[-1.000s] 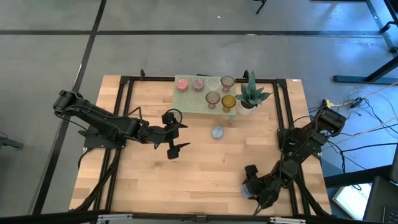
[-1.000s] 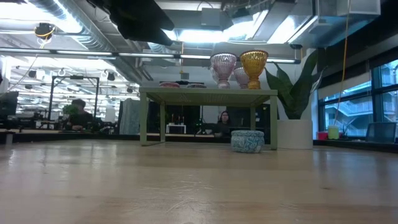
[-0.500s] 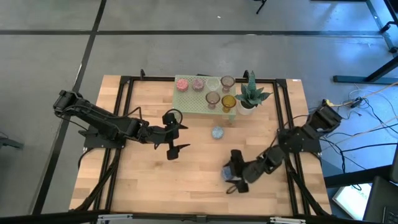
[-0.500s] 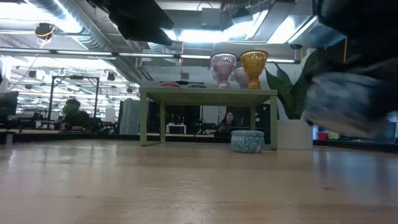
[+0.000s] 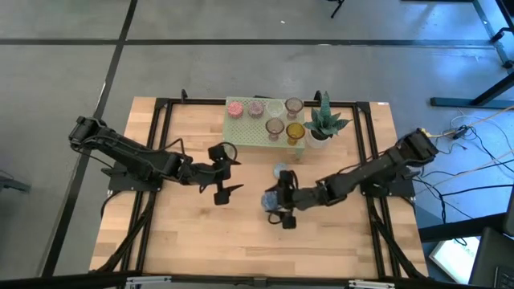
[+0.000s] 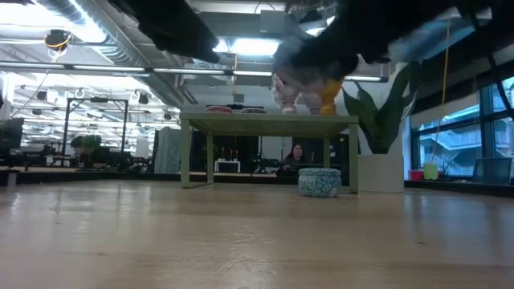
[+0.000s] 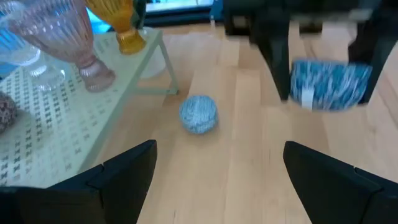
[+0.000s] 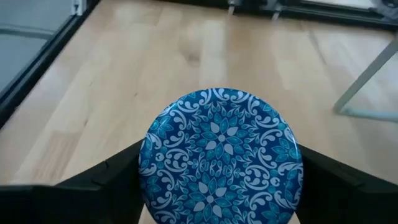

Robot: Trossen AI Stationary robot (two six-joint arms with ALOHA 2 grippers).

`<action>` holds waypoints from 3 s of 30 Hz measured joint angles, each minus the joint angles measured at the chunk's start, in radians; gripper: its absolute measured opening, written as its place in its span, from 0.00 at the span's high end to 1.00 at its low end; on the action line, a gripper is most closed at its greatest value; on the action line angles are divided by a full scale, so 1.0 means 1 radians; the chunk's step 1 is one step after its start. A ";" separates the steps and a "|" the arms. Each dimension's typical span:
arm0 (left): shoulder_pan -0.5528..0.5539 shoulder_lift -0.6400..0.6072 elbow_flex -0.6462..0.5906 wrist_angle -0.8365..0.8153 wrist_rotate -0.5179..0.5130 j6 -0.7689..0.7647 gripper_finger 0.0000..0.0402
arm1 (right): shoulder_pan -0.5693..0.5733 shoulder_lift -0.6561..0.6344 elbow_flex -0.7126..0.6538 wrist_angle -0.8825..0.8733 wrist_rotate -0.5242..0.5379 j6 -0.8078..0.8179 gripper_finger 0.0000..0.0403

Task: Pick & Place candle stick holders
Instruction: Align the blue scented candle with the purple scented candle on the shelf

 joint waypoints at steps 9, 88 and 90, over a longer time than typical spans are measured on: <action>0.000 -0.002 0.000 -0.201 -0.002 -0.109 0.13 | -0.113 0.000 0.319 -0.450 -0.001 -0.005 0.24; 0.123 0.131 0.000 0.407 0.286 -0.871 0.36 | -0.172 0.063 0.563 -0.770 -0.026 -0.161 0.23; 0.136 0.131 0.000 0.408 0.298 -0.865 0.36 | -0.172 0.063 0.563 -0.771 -0.026 -0.161 0.23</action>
